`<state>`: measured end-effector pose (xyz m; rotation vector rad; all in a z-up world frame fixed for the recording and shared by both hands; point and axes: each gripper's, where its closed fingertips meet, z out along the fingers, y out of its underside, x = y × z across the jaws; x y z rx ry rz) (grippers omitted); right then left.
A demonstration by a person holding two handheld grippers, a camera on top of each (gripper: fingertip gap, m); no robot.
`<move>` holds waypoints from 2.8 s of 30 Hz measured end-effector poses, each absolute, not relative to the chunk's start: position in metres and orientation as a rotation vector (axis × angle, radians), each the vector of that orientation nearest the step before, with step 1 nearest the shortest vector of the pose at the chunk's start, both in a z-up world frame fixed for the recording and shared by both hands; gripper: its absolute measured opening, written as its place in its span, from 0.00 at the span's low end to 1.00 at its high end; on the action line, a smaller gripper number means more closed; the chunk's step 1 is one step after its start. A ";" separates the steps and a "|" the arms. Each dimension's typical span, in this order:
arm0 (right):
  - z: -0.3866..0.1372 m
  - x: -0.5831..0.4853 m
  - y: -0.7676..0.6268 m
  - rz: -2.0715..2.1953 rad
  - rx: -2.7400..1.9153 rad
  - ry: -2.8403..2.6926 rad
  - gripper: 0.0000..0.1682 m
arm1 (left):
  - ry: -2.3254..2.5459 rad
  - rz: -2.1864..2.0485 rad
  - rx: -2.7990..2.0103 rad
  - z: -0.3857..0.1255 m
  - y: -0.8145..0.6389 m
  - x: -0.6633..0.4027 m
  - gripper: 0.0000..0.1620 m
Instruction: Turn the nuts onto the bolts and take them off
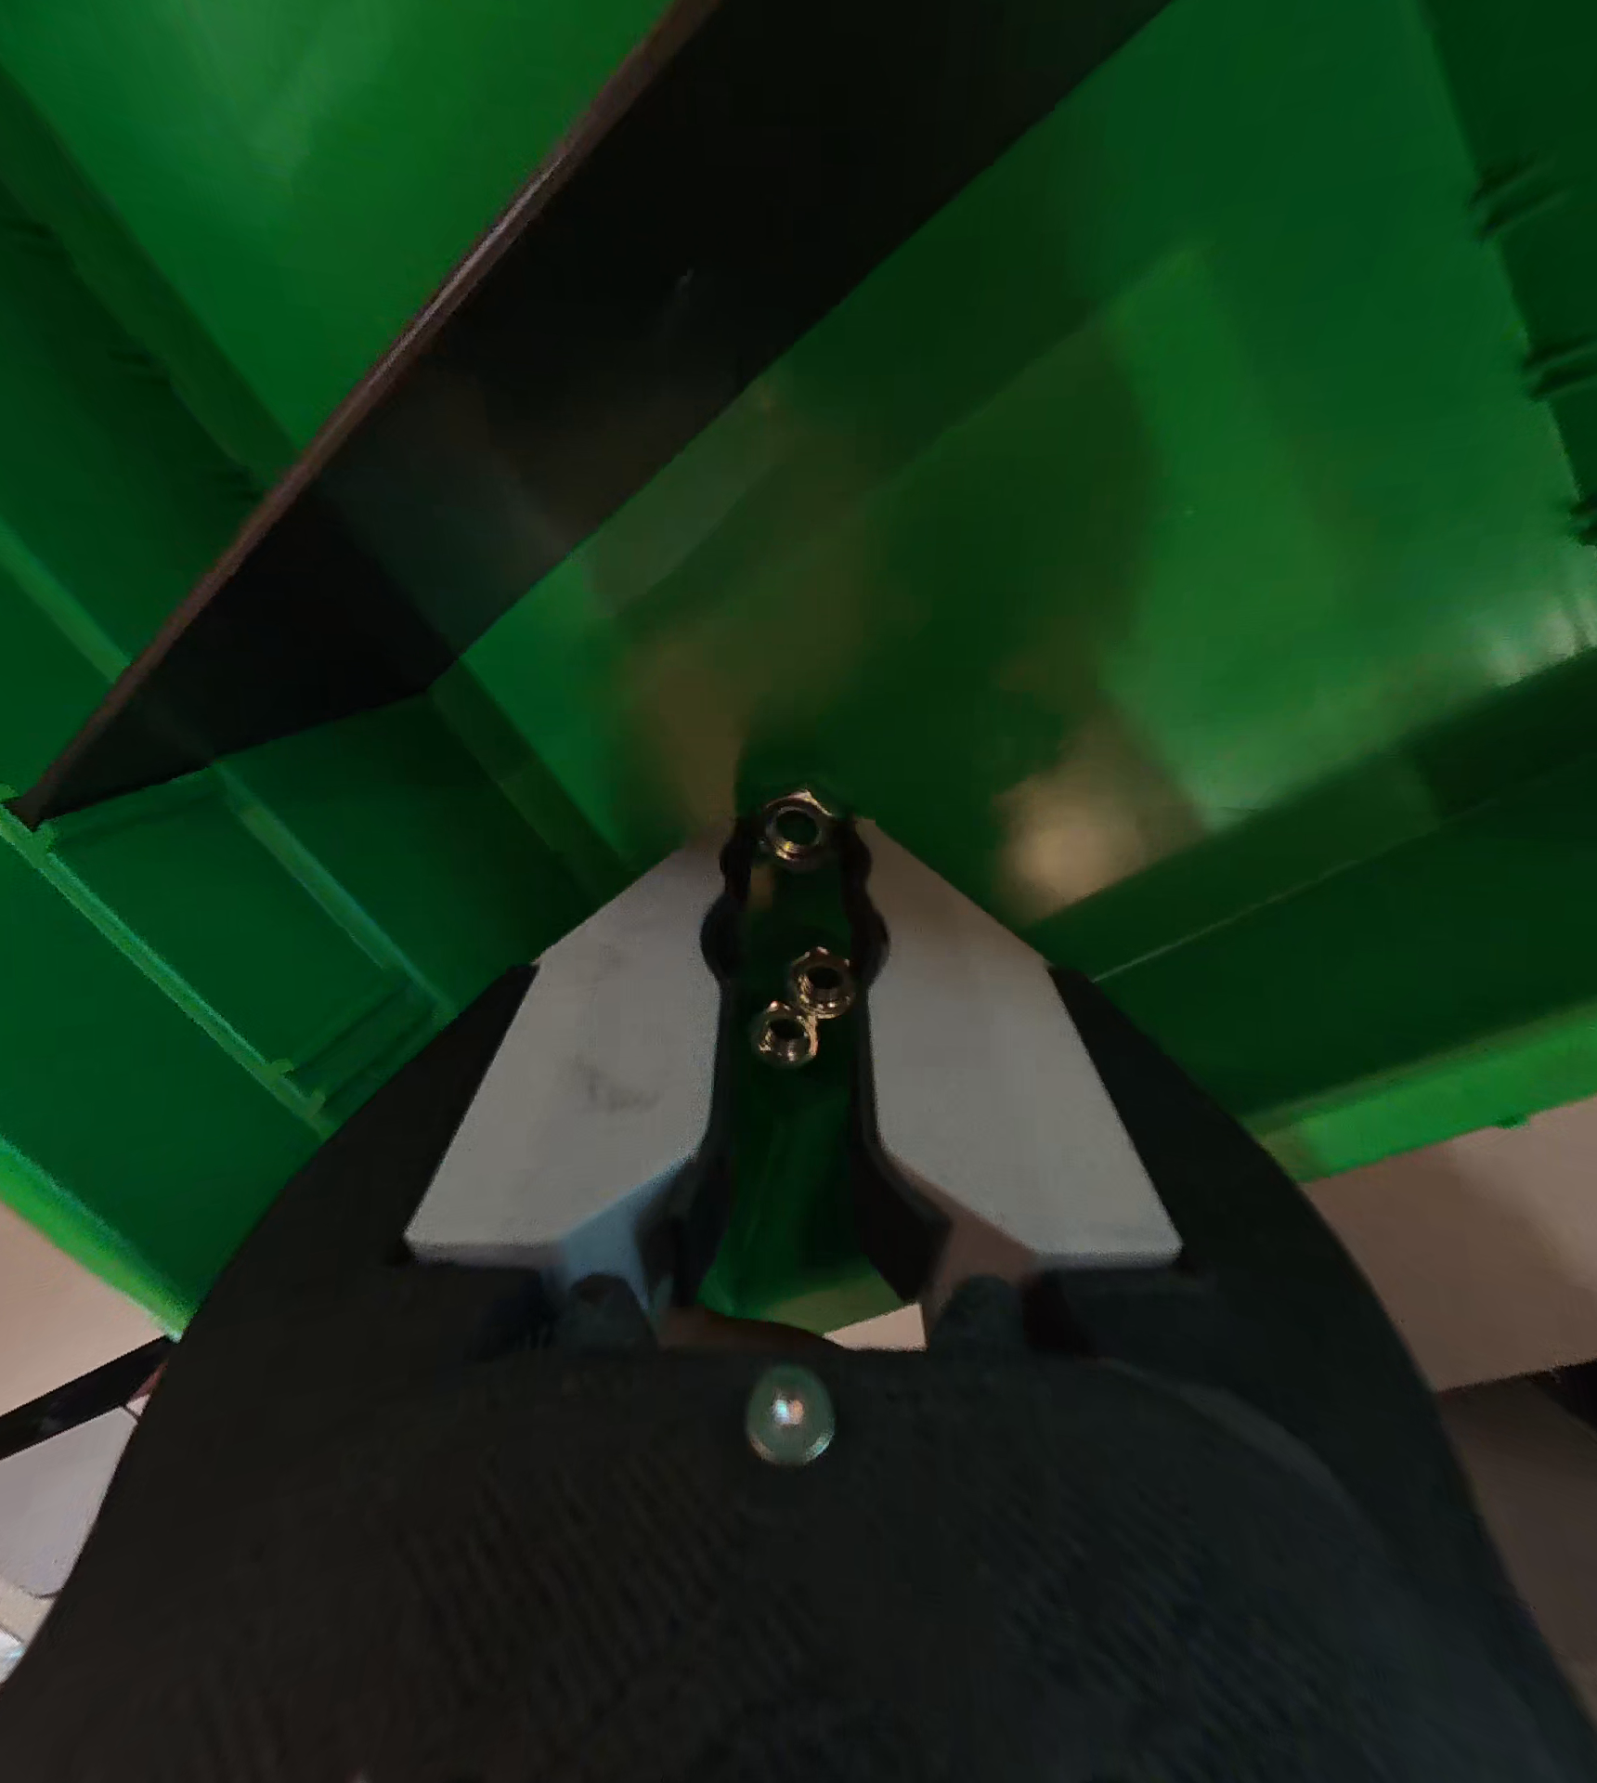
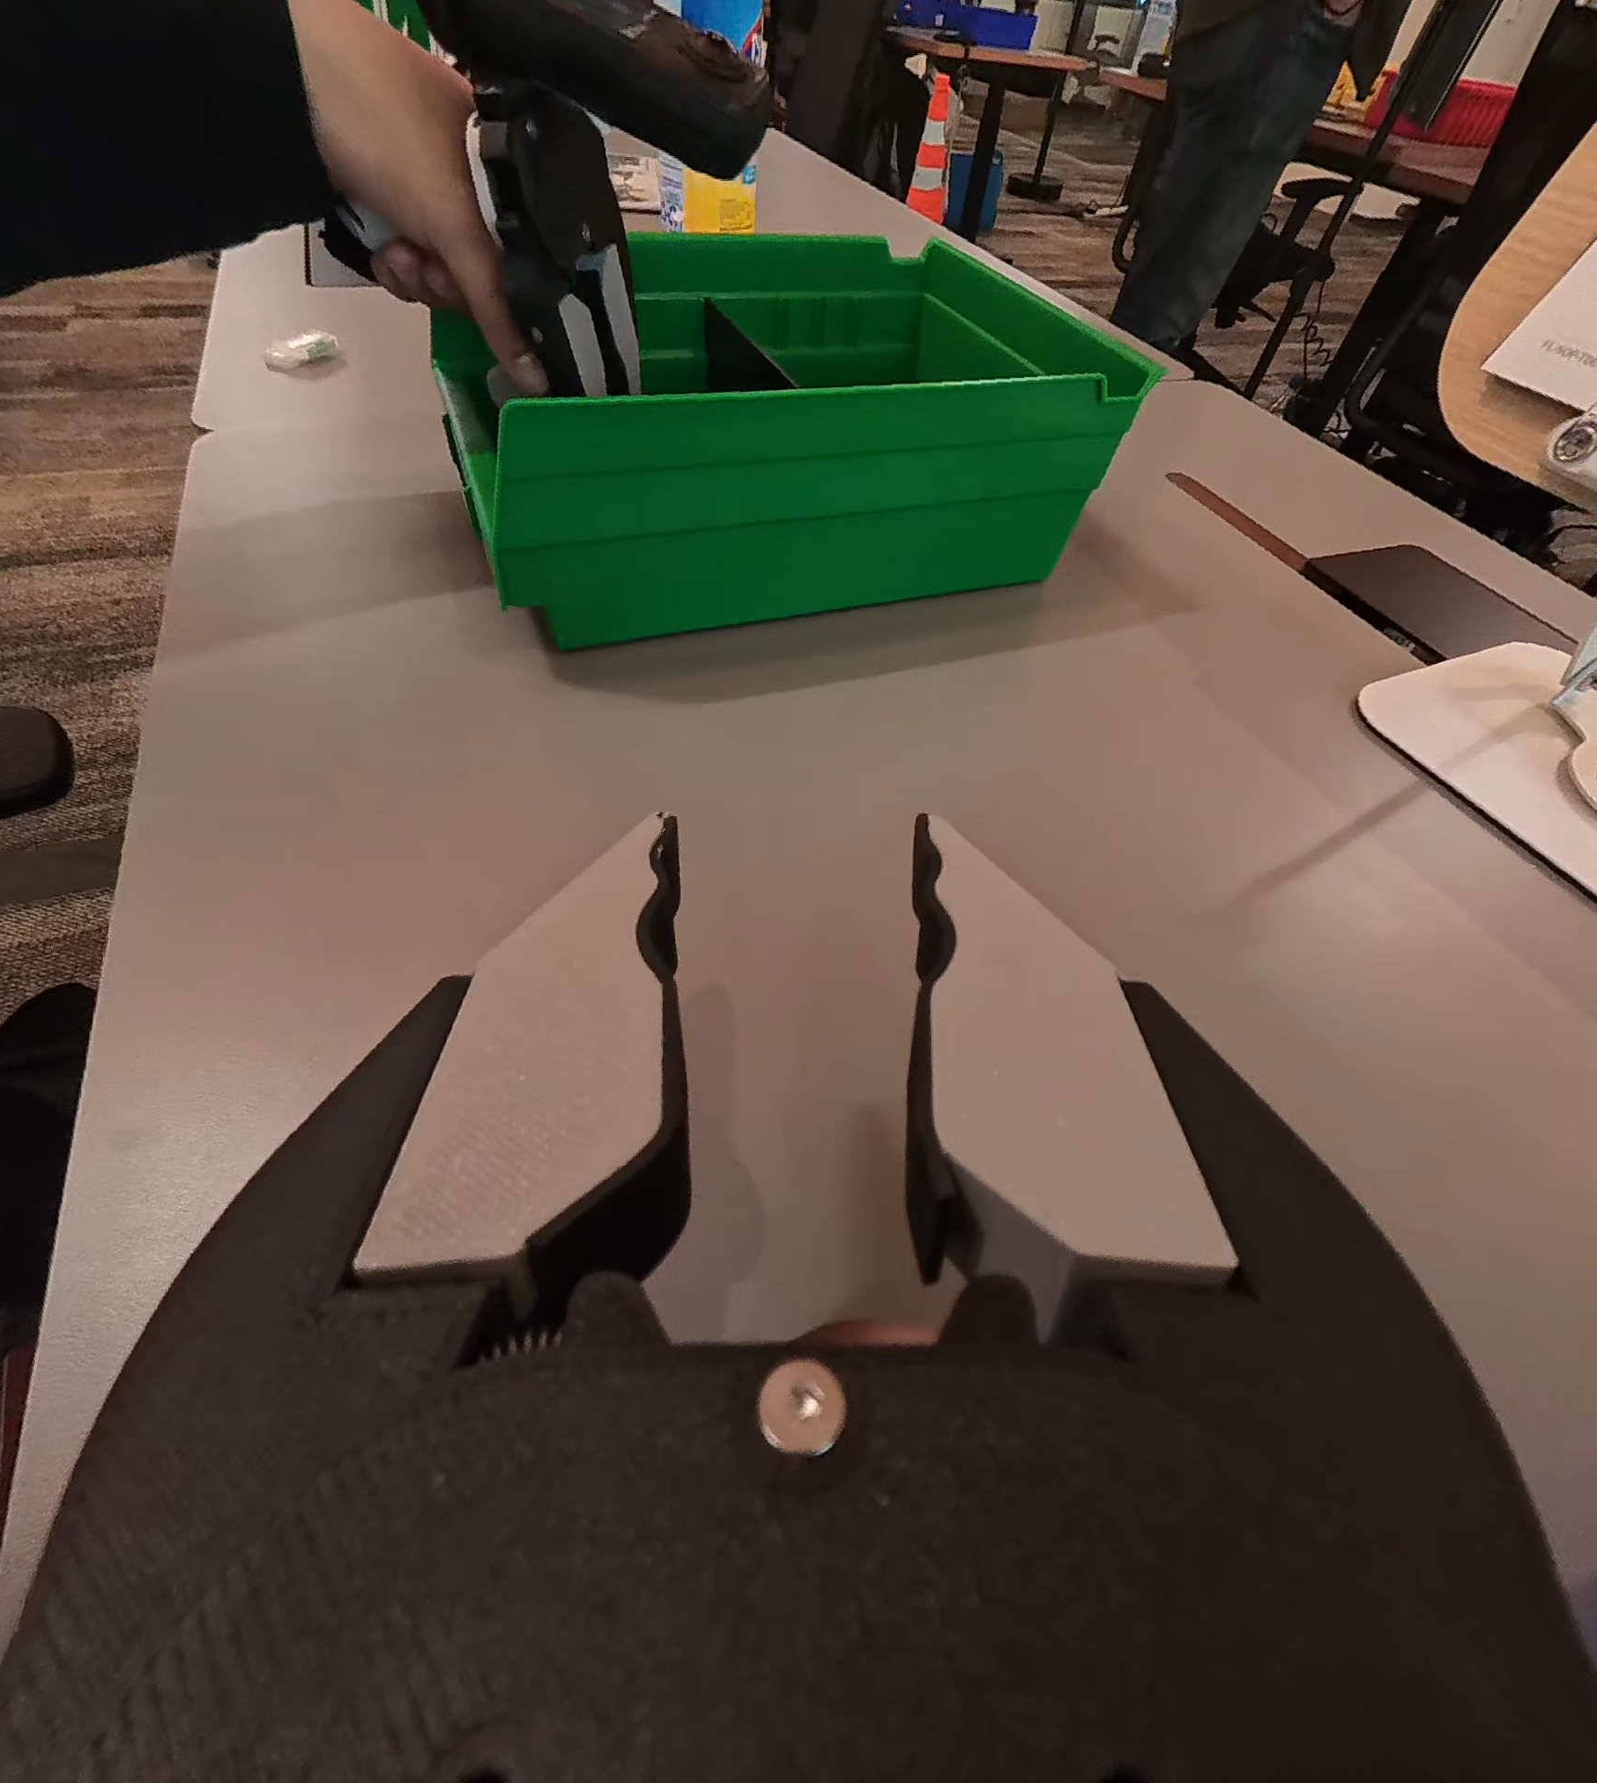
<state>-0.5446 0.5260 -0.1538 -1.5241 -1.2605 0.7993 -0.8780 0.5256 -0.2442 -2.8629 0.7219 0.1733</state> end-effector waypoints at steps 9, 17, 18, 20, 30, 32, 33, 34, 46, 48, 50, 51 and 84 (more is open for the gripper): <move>-0.152 -0.541 0.529 0.823 -1.539 -1.228 0.26 | 0.707 0.115 -2.725 -0.205 0.530 -0.870 0.10; -0.144 -0.537 0.536 0.809 -1.520 -1.180 0.26 | 0.936 -0.187 -2.294 -0.112 0.539 -0.732 0.09; -0.142 -0.536 0.537 0.808 -1.515 -1.171 0.25 | 0.989 -0.205 -2.275 -0.112 0.537 -0.712 0.10; -0.136 -0.532 0.540 0.807 -1.495 -1.137 0.25 | 1.070 -0.232 -2.270 -0.122 0.534 -0.677 0.09; -0.126 -0.518 0.554 0.809 -1.492 -1.039 0.24 | 1.335 -0.277 -2.401 -0.229 0.524 -0.593 0.10; -0.127 -0.518 0.554 0.805 -1.494 -1.045 0.24 | 1.332 -0.321 -2.432 -0.237 0.522 -0.592 0.10; -0.126 -0.518 0.553 0.802 -1.491 -1.047 0.24 | 1.316 -0.325 -2.439 -0.239 0.524 -0.593 0.10; -0.126 -0.519 0.553 0.798 -1.487 -1.050 0.24 | 1.297 -0.320 -2.440 -0.239 0.526 -0.594 0.12; -0.122 -0.516 0.554 0.786 -1.476 -1.035 0.24 | 1.206 -0.378 -2.289 -0.178 0.534 -0.599 0.16; -0.120 -0.515 0.555 0.795 -1.474 -1.021 0.24 | 1.112 -0.347 -2.227 -0.142 0.553 -0.618 0.16; -0.119 -0.514 0.556 0.802 -1.476 -1.010 0.24 | 0.981 -0.265 -2.191 -0.108 0.582 -0.653 0.16; -0.120 -0.514 0.556 0.805 -1.479 -1.009 0.24 | 0.912 -0.228 -2.191 -0.095 0.597 -0.675 0.16; -0.153 -0.524 0.563 0.902 -1.600 -1.045 0.25 | 1.604 0.113 -2.347 -0.247 0.715 -0.826 0.05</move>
